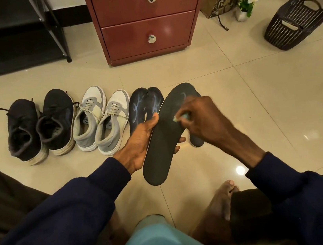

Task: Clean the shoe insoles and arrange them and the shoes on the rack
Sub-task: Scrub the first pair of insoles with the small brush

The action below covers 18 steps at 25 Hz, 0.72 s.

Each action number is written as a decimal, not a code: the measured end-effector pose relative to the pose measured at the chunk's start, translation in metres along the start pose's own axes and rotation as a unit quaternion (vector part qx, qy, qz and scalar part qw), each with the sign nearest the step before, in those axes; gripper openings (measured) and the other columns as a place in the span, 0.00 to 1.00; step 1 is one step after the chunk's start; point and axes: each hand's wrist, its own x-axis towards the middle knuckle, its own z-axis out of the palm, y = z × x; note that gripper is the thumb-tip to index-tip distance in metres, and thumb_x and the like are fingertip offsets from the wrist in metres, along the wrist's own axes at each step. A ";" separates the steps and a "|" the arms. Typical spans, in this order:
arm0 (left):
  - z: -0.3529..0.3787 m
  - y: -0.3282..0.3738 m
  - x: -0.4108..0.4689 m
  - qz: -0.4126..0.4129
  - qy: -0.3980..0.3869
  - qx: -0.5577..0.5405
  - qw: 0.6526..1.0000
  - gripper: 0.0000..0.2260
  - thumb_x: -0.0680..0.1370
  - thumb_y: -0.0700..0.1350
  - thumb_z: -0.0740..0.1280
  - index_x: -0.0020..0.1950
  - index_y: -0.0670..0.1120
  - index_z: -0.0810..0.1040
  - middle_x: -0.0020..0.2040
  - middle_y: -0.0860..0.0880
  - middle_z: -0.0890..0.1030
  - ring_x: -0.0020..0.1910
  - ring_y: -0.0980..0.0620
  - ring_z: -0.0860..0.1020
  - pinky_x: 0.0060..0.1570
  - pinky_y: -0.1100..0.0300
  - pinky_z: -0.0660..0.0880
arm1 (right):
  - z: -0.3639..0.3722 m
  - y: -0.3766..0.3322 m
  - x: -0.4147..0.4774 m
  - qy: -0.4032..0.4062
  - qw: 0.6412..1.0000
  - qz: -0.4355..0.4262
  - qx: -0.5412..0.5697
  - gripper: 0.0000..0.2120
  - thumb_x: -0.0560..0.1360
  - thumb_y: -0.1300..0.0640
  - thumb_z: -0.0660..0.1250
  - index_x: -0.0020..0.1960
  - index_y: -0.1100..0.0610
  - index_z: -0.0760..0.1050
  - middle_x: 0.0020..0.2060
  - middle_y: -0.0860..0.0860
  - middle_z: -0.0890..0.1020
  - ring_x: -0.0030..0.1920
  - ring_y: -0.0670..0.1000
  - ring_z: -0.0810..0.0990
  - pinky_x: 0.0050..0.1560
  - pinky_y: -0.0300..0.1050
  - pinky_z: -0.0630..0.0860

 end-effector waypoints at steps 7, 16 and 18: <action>-0.003 -0.001 0.000 -0.009 0.007 -0.006 1.000 0.27 0.85 0.60 0.56 0.75 0.42 0.73 0.60 0.37 0.82 0.50 0.40 0.83 0.47 0.47 0.81 | 0.006 -0.015 -0.009 -0.033 0.998 0.000 0.057 0.06 0.71 0.63 0.76 0.47 0.56 0.85 0.43 0.51 0.82 0.39 0.45 0.78 0.40 0.32 0.76; -0.002 -0.002 0.002 -0.014 -0.011 0.002 1.000 0.28 0.85 0.61 0.57 0.74 0.41 0.74 0.66 0.36 0.79 0.56 0.38 0.80 0.49 0.47 0.80 | 0.000 0.010 0.000 0.104 0.992 0.073 0.018 0.06 0.70 0.63 0.75 0.47 0.56 0.85 0.44 0.52 0.83 0.41 0.50 0.81 0.43 0.38 0.77; -0.003 -0.004 0.001 -0.012 -0.007 -0.005 1.000 0.28 0.85 0.60 0.57 0.74 0.41 0.73 0.61 0.37 0.80 0.51 0.40 0.81 0.47 0.48 0.80 | 0.006 -0.013 -0.009 -0.003 0.997 0.011 0.079 0.06 0.72 0.63 0.75 0.48 0.57 0.85 0.44 0.50 0.82 0.39 0.44 0.79 0.39 0.30 0.76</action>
